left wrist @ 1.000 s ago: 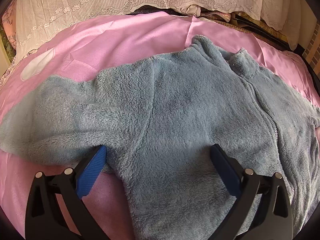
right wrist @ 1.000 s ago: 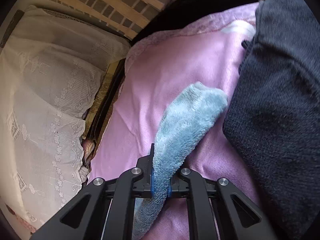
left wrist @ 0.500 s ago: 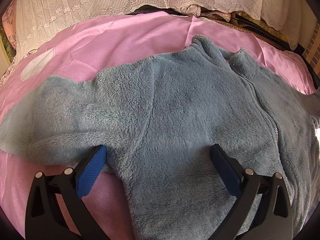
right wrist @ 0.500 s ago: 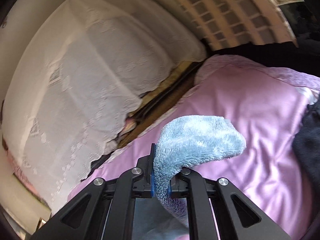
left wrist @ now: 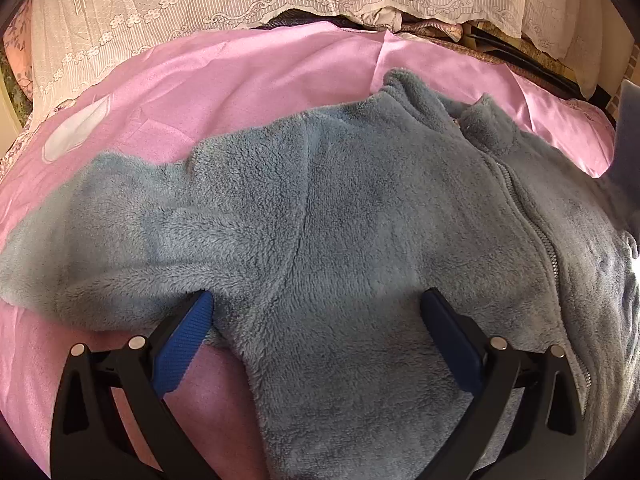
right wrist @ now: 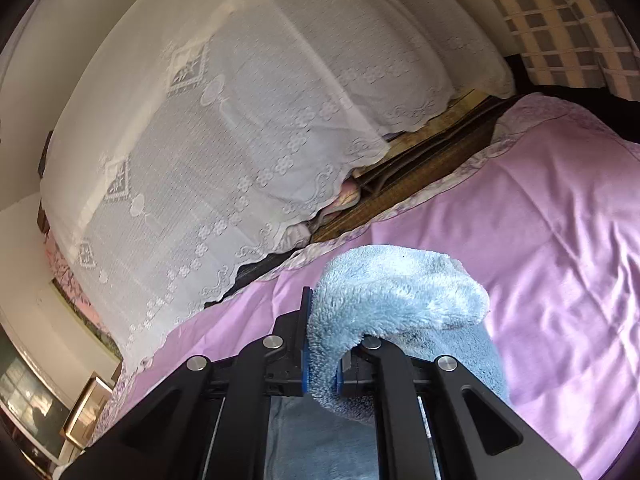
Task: Fold small clothes
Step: 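Lift the sleeve with the right tool and lay it across the jacket body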
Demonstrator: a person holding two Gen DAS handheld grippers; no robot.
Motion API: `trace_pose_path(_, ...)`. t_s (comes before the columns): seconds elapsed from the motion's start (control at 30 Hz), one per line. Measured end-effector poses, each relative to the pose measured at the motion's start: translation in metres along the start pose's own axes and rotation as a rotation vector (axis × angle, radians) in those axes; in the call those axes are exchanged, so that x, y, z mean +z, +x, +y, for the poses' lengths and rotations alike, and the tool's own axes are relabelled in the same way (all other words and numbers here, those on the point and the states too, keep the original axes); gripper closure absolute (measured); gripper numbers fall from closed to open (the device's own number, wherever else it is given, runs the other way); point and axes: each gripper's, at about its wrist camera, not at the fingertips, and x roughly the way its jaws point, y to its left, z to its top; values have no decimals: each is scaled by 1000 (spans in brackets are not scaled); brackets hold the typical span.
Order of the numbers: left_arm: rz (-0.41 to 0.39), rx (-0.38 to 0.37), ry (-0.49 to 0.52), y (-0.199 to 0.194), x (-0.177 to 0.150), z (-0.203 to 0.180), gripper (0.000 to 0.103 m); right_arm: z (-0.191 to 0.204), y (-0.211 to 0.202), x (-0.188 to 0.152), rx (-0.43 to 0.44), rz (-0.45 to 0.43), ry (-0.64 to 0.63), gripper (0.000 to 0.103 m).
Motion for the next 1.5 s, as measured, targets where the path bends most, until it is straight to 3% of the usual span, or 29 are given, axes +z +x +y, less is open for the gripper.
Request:
trace_pose_path(0.57, 2, 4, 3, 1, 0, 1, 4, 86, 52, -78, 90, 181, -128, 93)
trace_pose_path(1.0, 2, 5, 3, 1, -1, 0, 4, 115, 98, -147, 48, 380, -350, 91)
trace_pose_path(1.03, 2, 5, 3, 1, -1, 1, 4, 116, 100, -151, 48, 396, -366, 86)
trace_pose_path(1.13, 2, 5, 3, 1, -1, 0, 4, 123, 104, -163, 66, 452, -421, 50)
trace_pose_path(1.33, 2, 4, 2, 1, -1, 0, 4, 140, 89, -171, 109, 447, -530, 40)
trace_pose_path(1.5, 2, 4, 2, 2, 0, 1, 4, 116, 84, -147, 149, 459, -328, 33)
